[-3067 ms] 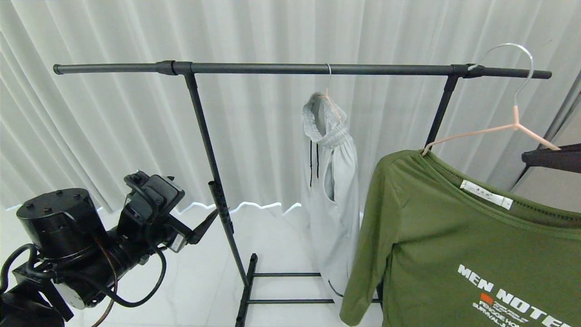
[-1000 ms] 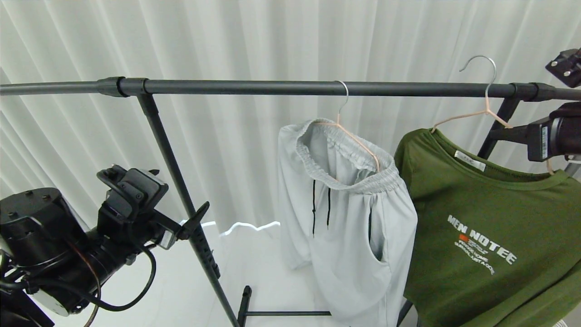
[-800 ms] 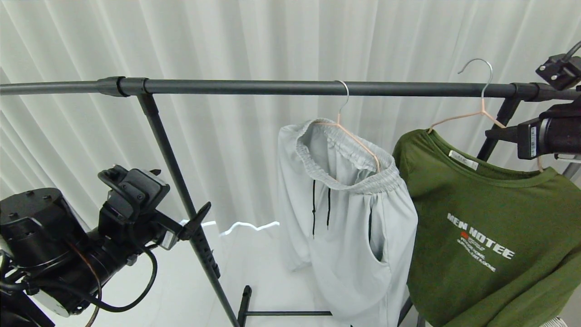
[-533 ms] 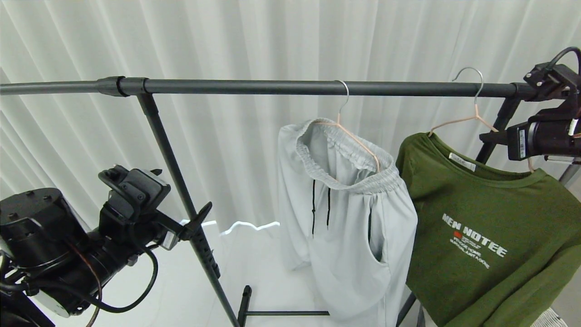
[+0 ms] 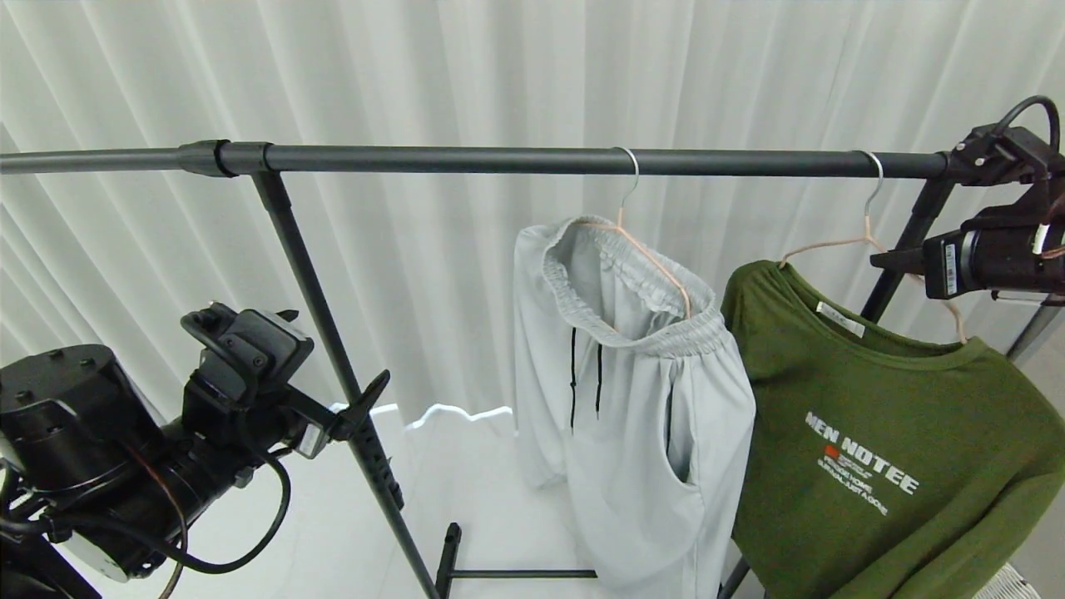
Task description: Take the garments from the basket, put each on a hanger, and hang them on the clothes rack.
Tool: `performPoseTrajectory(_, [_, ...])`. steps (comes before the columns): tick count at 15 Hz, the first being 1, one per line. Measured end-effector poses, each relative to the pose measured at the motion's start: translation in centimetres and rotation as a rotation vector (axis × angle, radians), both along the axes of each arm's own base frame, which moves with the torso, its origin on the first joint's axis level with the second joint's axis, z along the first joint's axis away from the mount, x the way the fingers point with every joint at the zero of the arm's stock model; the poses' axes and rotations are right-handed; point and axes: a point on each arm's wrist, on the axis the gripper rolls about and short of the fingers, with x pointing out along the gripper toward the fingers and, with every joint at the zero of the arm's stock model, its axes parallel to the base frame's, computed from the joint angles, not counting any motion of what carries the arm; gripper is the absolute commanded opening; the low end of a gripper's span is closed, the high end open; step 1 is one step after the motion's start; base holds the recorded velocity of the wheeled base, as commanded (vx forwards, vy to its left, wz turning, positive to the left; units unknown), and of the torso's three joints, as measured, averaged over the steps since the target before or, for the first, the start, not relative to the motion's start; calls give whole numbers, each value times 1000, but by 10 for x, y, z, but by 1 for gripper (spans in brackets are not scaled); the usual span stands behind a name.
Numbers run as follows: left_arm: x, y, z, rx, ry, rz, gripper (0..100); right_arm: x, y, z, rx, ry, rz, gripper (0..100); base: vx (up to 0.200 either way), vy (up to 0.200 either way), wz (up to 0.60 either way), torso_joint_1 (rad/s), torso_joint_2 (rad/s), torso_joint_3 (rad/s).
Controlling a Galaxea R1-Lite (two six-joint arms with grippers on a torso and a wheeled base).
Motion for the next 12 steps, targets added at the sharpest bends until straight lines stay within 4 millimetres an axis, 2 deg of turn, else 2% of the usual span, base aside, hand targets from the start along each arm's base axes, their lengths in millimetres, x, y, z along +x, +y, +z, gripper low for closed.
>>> performPoseTrajectory(4, [-3, 1, -4, 4, 17, 0, 100, -5, 0, 4, 4, -93, 2, 100, 0, 0, 0, 0, 0, 0])
performPoseTrajectory(6, [-6, 2, -7, 6, 31, 6, 100, -21, -1, 9, 7, -137, 2, 100, 0, 0, 0, 0, 0, 0])
performPoseTrajectory(8, [-11, 4, -9, -2, 39, 24, 100, -51, -3, 13, 9, -174, 1, 100, 0, 0, 0, 0, 0, 0])
performPoseTrajectory(10, [-22, 7, -10, -50, 52, 82, 100, -88, -6, 13, 10, -212, -2, 100, 0, 0, 0, 0, 0, 0])
performPoseTrajectory(12, [-38, 14, -10, -85, 48, 204, 100, -130, -11, 3, 8, -239, -25, 100, 0, 0, 0, 0, 0, 0])
